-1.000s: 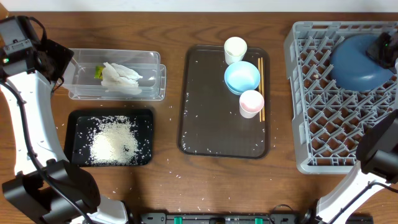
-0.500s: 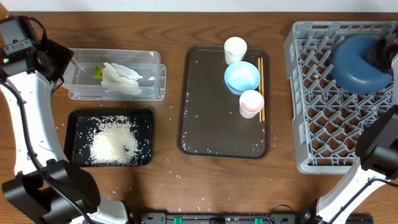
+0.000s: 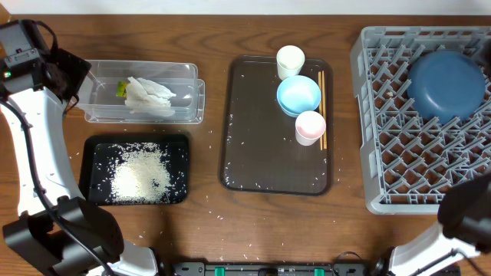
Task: Sort waste into correct bins and load items into the dishwasher rack
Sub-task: 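Release the teal plate in the rack and withdraw the right gripper, then move the right gripper to the pink cup and grasp it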
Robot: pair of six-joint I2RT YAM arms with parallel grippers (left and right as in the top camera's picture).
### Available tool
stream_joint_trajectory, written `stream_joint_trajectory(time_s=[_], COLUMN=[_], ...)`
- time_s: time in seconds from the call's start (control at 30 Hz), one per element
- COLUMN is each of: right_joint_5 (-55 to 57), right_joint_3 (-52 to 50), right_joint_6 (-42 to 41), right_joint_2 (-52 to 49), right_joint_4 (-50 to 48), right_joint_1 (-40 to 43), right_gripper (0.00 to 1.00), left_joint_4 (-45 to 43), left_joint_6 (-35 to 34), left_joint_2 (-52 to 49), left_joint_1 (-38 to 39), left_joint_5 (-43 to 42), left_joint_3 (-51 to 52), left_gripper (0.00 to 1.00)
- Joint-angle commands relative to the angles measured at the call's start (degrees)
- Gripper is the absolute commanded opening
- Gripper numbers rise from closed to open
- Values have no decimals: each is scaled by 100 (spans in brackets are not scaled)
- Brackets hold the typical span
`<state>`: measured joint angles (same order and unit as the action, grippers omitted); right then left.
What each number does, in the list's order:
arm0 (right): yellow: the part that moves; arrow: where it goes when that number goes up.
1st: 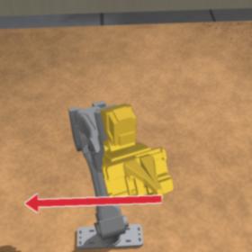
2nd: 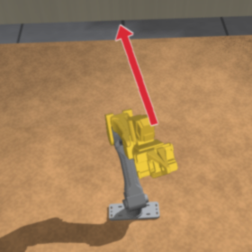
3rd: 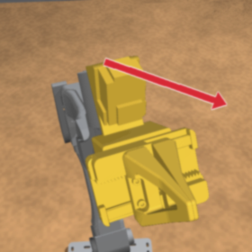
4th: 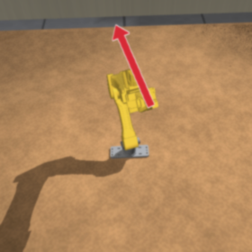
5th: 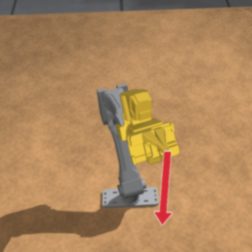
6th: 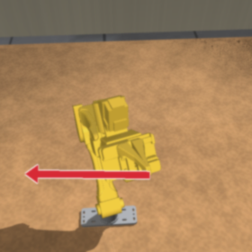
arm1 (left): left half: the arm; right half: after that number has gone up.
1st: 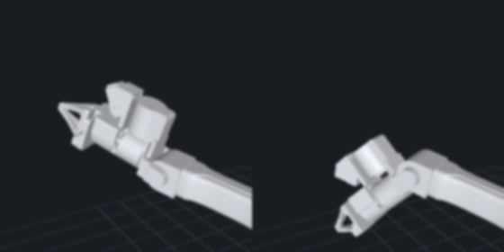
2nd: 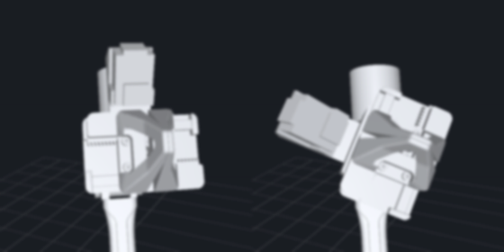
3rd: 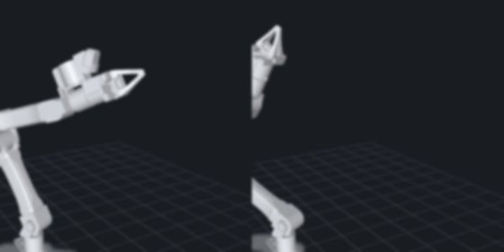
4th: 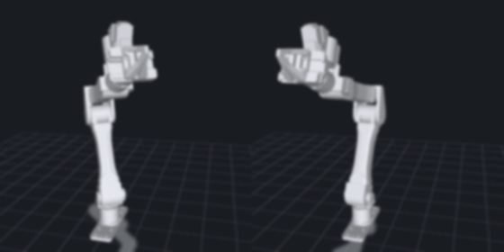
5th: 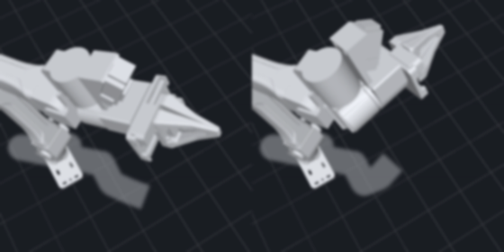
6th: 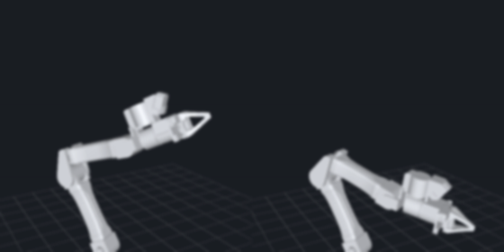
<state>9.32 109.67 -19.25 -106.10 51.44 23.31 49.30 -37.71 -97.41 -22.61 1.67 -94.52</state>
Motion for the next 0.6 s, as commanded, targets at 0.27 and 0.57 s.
stream_joint_trajectory(time_s=[0.27, 0.57], right_joint_5=[-3539, -2339], right_joint_3=[15, 7], right_joint_6=[704, 1679], right_joint_2=[411, 358], right_joint_4=[564, 2004], right_joint_1=[-1058, -2920], right_gripper=[69, 74], left_joint_4=[15, 15], left_joint_6=[-52, -52], left_joint_2=[42, 42], left_joint_1=[-9, -9], left_joint_5=[9, 9], left_joint_3=[-31, -31], left_gripper=[91, 91])
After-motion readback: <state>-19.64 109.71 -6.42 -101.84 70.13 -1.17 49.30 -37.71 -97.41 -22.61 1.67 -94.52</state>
